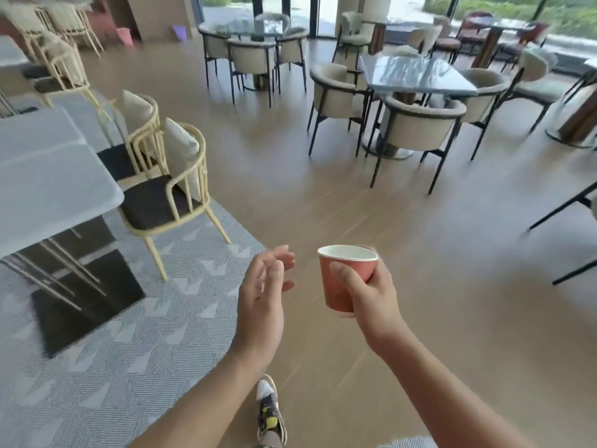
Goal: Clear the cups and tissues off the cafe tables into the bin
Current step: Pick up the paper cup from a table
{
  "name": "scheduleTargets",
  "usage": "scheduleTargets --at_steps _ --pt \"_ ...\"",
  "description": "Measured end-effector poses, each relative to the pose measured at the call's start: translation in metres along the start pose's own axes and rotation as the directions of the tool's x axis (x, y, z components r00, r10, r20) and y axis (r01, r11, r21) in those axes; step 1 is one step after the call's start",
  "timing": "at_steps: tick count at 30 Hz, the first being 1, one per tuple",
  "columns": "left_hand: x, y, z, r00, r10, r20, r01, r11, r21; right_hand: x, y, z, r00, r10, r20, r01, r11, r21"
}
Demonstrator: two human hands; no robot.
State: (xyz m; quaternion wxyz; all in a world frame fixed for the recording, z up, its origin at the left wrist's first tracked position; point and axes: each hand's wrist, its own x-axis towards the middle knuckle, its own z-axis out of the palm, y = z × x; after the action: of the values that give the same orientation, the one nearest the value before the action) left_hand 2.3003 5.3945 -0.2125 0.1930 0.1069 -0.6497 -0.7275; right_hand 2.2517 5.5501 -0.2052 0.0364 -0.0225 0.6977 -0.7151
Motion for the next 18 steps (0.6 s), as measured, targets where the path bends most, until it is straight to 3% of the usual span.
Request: scheduleTargets --at_steps 9,18 --pt "0.222 0.007 -0.008 1.000 0.021 -0.021 -0.022 0.999 -0.029 0.214 -0.024 0.084 1.000 -0.001 0.008 0.001 1.000 0.016" --pt "0.410 -0.030 0.018 0.998 -0.025 -0.049 0.025 1.000 -0.008 0.404 -0.007 0.118 1.000 0.014 0.010 -0.014 0.999 0.032"
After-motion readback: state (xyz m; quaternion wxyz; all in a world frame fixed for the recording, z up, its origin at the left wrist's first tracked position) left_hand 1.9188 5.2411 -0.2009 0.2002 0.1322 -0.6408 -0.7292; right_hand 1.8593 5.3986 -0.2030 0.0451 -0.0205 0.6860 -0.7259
